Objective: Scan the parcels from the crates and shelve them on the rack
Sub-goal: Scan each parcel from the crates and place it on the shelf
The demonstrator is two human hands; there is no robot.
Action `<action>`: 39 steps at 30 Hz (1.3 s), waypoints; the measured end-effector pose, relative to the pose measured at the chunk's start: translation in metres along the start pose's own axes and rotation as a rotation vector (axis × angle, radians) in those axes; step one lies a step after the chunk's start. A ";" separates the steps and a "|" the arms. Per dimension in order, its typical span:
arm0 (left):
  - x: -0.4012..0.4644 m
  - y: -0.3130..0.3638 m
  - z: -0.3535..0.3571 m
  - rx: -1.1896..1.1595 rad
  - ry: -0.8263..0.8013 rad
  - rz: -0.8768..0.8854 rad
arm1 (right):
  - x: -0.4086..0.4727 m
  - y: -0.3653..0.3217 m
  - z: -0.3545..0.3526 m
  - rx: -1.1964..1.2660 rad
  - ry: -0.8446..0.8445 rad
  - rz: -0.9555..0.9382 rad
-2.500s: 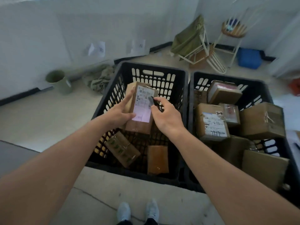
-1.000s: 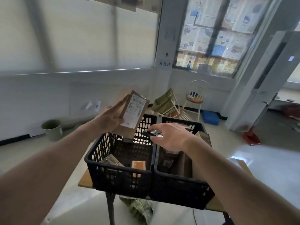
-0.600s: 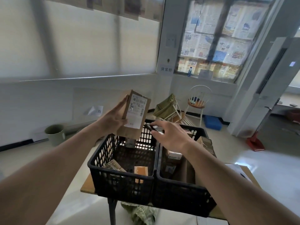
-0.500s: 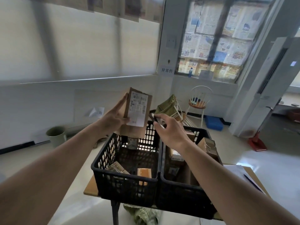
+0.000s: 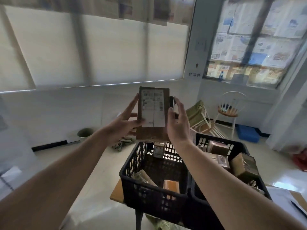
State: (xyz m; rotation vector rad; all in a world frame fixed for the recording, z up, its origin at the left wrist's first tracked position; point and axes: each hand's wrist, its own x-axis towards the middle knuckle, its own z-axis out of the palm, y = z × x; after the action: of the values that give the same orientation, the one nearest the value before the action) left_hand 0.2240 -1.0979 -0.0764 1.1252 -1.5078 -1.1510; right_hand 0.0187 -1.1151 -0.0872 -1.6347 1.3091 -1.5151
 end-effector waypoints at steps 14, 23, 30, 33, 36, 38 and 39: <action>-0.102 0.032 0.046 0.238 0.493 0.110 | -0.016 -0.014 0.005 0.324 -0.421 -0.179; -0.253 0.074 0.076 0.504 0.837 0.013 | -0.109 -0.071 0.023 0.494 -0.671 -0.304; -0.392 0.109 0.096 0.591 1.105 -0.030 | -0.214 -0.143 0.033 0.667 -0.904 -0.346; -0.454 0.123 0.105 0.645 1.209 -0.061 | -0.267 -0.175 0.036 0.728 -1.030 -0.318; -0.516 0.137 0.115 0.711 1.279 -0.093 | -0.326 -0.207 0.037 0.764 -1.081 -0.335; -0.559 0.145 0.120 0.739 1.309 -0.107 | -0.366 -0.227 0.036 0.784 -1.097 -0.365; -0.581 0.149 0.122 0.749 1.324 -0.114 | -0.386 -0.237 0.036 0.793 -1.109 -0.374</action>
State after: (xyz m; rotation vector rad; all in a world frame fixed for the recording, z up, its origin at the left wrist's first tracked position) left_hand 0.1889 -0.4892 -0.0238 1.9064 -0.7340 0.2883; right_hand 0.1623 -0.6864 -0.0470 -1.7126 -0.1858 -0.8016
